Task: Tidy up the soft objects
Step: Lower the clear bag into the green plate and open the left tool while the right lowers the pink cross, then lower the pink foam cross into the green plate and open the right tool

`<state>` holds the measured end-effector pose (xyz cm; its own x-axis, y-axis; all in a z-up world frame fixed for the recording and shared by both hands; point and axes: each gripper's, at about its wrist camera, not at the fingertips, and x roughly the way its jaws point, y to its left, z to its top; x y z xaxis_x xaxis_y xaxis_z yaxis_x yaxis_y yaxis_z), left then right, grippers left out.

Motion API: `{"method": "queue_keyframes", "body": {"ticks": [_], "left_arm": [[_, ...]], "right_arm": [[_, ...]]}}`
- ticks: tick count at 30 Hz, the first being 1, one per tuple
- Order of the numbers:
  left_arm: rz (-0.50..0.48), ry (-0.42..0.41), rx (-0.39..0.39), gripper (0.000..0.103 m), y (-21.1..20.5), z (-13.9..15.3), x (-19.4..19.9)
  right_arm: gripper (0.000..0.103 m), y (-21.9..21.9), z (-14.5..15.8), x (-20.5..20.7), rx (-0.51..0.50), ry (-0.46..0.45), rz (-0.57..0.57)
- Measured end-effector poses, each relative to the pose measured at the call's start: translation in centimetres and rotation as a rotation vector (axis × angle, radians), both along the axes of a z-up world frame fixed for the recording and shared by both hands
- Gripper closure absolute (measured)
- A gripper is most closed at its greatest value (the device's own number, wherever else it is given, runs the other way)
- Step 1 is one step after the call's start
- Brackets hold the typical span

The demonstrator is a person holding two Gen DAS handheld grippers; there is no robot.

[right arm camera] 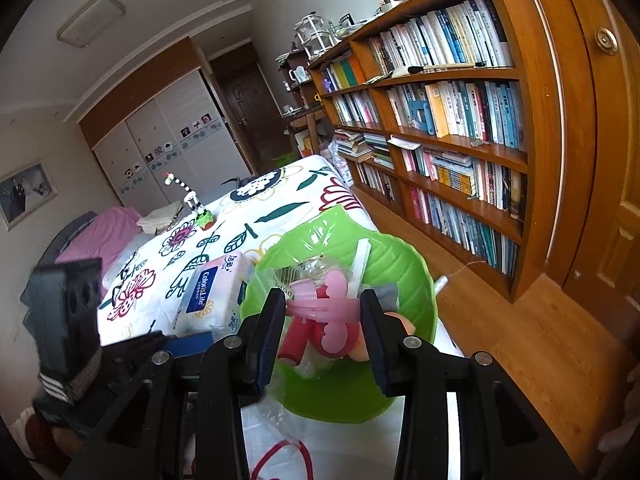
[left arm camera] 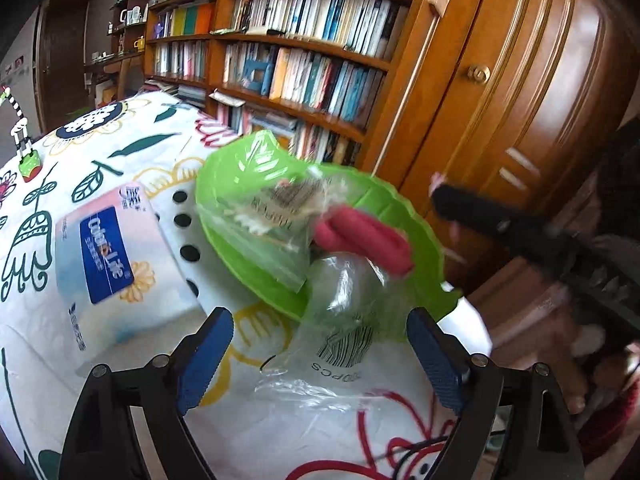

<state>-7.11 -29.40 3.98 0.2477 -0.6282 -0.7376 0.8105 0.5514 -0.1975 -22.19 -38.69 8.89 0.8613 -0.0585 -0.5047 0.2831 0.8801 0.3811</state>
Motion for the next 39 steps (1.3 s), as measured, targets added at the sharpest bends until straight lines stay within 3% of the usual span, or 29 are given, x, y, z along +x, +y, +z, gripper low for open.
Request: {"method": "queue_keyframes", "body": {"ticks": [4,8,9,10,20,29,30,33,34,39], "left_arm": [[-0.038,0.068,-0.002,0.060,0.0,-0.5,-0.2],[-0.045,0.034,0.008,0.076,0.3,0.4,-0.9],[-0.046,0.035,0.001,0.088,0.5,0.7,-0.9],[-0.048,0.035,-0.004,0.091,0.6,1.0,-1.0],[-0.025,0.024,-0.105,0.091,0.0,4.3,1.3],[0.016,0.102,-0.111,0.089,-2.9,2.0,5.6],[0.020,0.111,-0.107,0.081,-3.0,1.7,5.9],[0.047,0.127,-0.105,0.036,-3.0,1.3,6.4],[0.063,0.122,-0.113,0.027,-2.8,1.3,6.5],[0.102,0.134,-0.135,0.021,-2.0,1.8,7.2]], "right_arm": [[0.063,-0.4,0.0,-0.3,0.000,-0.001,-0.010],[0.063,-0.7,0.0,-0.5,0.004,-0.001,-0.018],[0.063,-0.8,0.1,-0.5,0.003,-0.002,-0.018],[0.063,-0.8,0.1,-0.5,0.003,-0.002,-0.017],[0.063,-1.0,0.0,-0.5,0.010,0.003,-0.010],[0.063,-0.5,-0.2,-0.1,-0.006,-0.011,0.018],[0.063,-0.2,-0.3,0.0,-0.012,-0.010,0.027],[0.063,0.4,-0.5,0.5,-0.019,-0.005,0.063],[0.063,0.6,-0.6,0.7,-0.017,-0.004,0.077],[0.063,2.3,-0.8,1.6,-0.050,-0.003,0.146]]}}
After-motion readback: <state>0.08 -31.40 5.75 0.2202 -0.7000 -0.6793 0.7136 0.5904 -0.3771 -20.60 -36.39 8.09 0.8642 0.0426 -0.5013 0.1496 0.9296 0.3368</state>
